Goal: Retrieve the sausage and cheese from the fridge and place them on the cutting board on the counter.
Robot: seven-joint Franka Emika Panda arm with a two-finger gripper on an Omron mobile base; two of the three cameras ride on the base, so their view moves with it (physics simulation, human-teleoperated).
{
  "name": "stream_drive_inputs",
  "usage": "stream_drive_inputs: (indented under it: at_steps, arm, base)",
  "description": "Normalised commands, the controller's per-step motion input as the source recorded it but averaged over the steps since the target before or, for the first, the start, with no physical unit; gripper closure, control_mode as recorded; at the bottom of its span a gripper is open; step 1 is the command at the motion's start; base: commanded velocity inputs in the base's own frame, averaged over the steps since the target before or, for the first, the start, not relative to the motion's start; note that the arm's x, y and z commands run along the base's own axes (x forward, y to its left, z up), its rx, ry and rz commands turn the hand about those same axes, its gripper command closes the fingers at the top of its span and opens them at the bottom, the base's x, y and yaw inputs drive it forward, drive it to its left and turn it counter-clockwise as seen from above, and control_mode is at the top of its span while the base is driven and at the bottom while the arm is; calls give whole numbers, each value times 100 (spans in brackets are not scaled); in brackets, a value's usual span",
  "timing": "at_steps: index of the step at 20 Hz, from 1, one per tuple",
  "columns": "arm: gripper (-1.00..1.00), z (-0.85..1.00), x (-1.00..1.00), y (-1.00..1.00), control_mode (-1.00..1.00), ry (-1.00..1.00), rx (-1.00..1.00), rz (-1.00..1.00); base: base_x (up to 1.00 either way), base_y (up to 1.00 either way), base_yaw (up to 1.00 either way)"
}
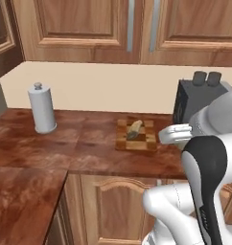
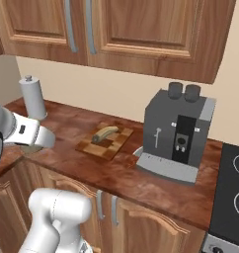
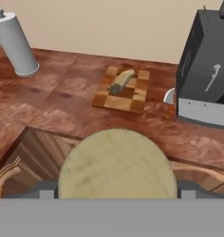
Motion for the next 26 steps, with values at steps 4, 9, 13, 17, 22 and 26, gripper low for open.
stream_drive_inputs:
  at_steps: [4, 9, 13, 17, 22, 26]
  arm:
    - [100, 0, 0, 0, 100, 0, 0, 0]
    - [100, 0, 0, 0, 100, 0, 0, 0]
    - [100, 0, 0, 0, 100, 0, 0, 0]
    - [100, -8, 12, 0, -100, 5, 0, 0]
    - [100, -21, 32, 8, -100, 15, 0, 0]
    - [100, -33, 52, 9, -100, 14, 0, 1]
  base:
    - [55, 0, 0]
    - [59, 0, 0]
    - [50, 0, 0]
    - [23, 0, 0]
    - [0, 0, 0]
    - [0, 0, 0]
